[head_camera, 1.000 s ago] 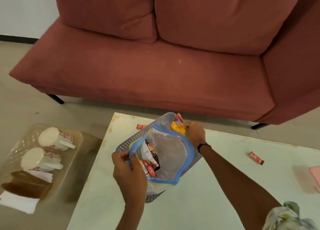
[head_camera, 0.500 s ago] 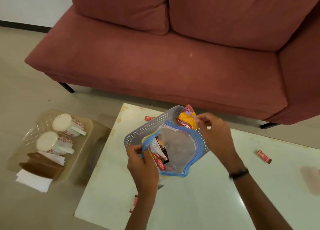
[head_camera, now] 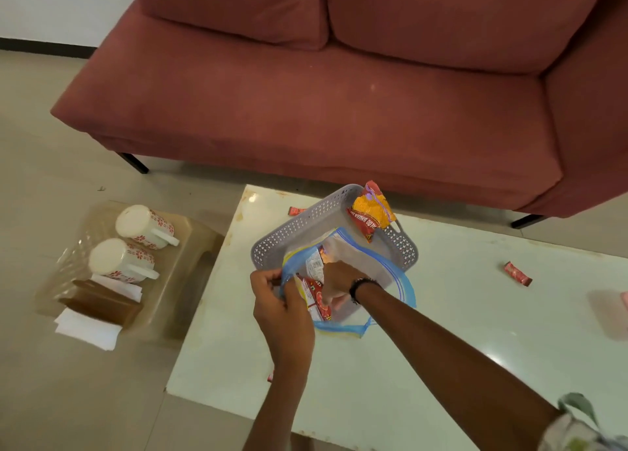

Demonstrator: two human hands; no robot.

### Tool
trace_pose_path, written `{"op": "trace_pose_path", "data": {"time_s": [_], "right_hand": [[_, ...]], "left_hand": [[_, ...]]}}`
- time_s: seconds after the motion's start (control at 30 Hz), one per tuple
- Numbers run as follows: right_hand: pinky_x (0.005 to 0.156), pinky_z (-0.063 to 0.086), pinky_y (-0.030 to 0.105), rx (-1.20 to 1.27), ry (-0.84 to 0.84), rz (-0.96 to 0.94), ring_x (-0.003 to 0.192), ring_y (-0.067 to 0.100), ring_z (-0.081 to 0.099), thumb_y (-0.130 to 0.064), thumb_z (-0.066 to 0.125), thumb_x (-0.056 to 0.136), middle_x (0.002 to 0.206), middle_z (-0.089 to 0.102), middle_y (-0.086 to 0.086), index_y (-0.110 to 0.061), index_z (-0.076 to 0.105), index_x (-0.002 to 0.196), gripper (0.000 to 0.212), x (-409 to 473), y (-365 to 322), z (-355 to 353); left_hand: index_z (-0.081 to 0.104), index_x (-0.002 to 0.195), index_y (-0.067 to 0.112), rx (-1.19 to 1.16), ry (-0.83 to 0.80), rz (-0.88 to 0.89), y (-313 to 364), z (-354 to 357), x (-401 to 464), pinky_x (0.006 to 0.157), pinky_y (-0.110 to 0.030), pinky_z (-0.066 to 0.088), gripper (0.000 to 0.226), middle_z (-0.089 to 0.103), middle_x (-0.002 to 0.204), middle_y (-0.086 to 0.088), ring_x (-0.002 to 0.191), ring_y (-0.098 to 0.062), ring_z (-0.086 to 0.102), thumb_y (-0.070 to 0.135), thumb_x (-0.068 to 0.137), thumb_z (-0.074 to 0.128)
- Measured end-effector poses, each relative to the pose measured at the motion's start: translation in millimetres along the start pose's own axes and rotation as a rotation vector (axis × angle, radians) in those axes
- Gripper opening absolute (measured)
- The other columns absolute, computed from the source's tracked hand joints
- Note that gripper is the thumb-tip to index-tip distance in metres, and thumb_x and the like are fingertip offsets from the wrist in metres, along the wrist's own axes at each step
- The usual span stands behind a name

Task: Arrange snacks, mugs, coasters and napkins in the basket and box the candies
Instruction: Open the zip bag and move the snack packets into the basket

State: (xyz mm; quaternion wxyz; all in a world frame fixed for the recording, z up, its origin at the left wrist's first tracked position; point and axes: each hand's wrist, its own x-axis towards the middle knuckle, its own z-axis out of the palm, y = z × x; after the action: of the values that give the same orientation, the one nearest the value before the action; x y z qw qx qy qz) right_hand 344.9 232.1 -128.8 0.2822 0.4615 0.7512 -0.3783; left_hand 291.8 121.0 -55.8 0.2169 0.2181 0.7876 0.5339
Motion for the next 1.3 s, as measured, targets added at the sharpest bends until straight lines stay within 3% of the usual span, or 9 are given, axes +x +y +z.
{"op": "trace_pose_path", "data": {"time_s": [0.13,0.27,0.43,0.6,0.83,1.0,1.13,1.23,1.3], "right_hand": [[0.045,0.029,0.019,0.117,0.074,0.037,0.056,0.017,0.046,-0.018,0.076,0.073,0.067,0.058,0.007,-0.014,0.035,0.053,0.046,8,-3,20],[0.06,0.041,0.028,0.158,0.195,0.063,0.084,0.028,0.055,-0.027,0.074,0.074,0.073,0.052,0.008,-0.016,0.035,0.06,0.043,8,-12,35],[0.088,0.048,0.035,0.105,0.372,0.08,0.109,0.031,0.059,-0.028,0.065,0.084,0.115,0.062,0.014,-0.004,0.056,0.112,0.038,4,-16,44],[0.083,0.049,0.034,0.136,0.424,0.093,0.105,0.03,0.061,-0.027,0.054,0.092,0.113,0.063,0.014,-0.005,0.057,0.108,0.027,6,-18,48],[0.059,0.037,0.03,-0.039,0.46,-0.006,0.09,0.034,0.063,-0.012,0.052,0.087,0.092,0.059,0.016,-0.005,0.06,0.091,0.011,-22,-20,27],[0.06,0.035,0.028,-0.283,0.689,-0.216,0.086,0.028,0.064,-0.008,0.061,0.081,0.089,0.069,0.006,-0.015,0.067,0.089,0.011,-83,-15,-6],[0.041,0.045,0.024,-0.303,0.931,-0.441,0.057,0.02,0.067,-0.003,0.083,0.055,0.071,0.07,-0.005,-0.021,0.068,0.077,0.032,-124,4,-23],[0.05,0.048,0.023,-0.31,1.064,-0.639,0.069,0.02,0.071,-0.013,0.073,0.077,0.088,0.075,-0.002,-0.015,0.071,0.09,0.013,-145,21,-34],[0.059,0.047,0.019,-0.277,1.152,-0.701,0.075,0.018,0.072,-0.026,0.046,0.098,0.093,0.076,0.001,-0.01,0.072,0.091,0.031,-150,32,-38]], "left_hand": [[0.047,0.089,0.01,-0.022,0.006,-0.016,-4,-3,-4,0.055,-0.007,0.042,0.009,0.055,0.076,0.01,0.062,0.002,0.055,0.002,0.088,0.05],[0.047,0.089,0.01,-0.027,0.019,-0.027,-7,-6,-5,0.056,-0.007,0.043,0.008,0.055,0.077,0.009,0.064,0.0,0.057,0.002,0.088,0.05],[0.047,0.09,0.012,-0.022,0.024,-0.031,-11,-8,-6,0.057,-0.01,0.047,0.008,0.055,0.078,0.011,0.065,0.003,0.057,0.005,0.09,0.05],[0.046,0.09,0.012,-0.017,0.028,-0.032,-12,-9,-8,0.057,-0.009,0.047,0.008,0.054,0.078,0.012,0.07,-0.005,0.058,0.005,0.091,0.05],[0.046,0.088,0.011,-0.022,0.031,-0.043,-14,-8,-3,0.058,-0.007,0.046,0.009,0.054,0.078,0.012,0.066,0.009,0.056,0.005,0.089,0.052],[0.046,0.09,0.011,-0.029,0.057,-0.059,-9,0,6,0.064,-0.016,0.045,0.009,0.054,0.078,0.009,0.071,-0.007,0.057,0.005,0.089,0.053],[0.046,0.089,0.01,-0.037,0.073,-0.077,-6,5,13,0.063,-0.023,0.044,0.008,0.053,0.08,0.002,0.074,-0.023,0.054,0.006,0.089,0.053],[0.045,0.089,0.008,-0.036,0.073,-0.087,-4,8,15,0.054,-0.012,0.044,0.007,0.055,0.084,-0.004,0.075,-0.025,0.055,0.005,0.09,0.052],[0.046,0.092,0.006,-0.036,0.063,-0.097,-2,9,14,0.052,-0.003,0.044,0.006,0.055,0.089,-0.007,0.073,-0.02,0.054,0.006,0.091,0.051]]}}
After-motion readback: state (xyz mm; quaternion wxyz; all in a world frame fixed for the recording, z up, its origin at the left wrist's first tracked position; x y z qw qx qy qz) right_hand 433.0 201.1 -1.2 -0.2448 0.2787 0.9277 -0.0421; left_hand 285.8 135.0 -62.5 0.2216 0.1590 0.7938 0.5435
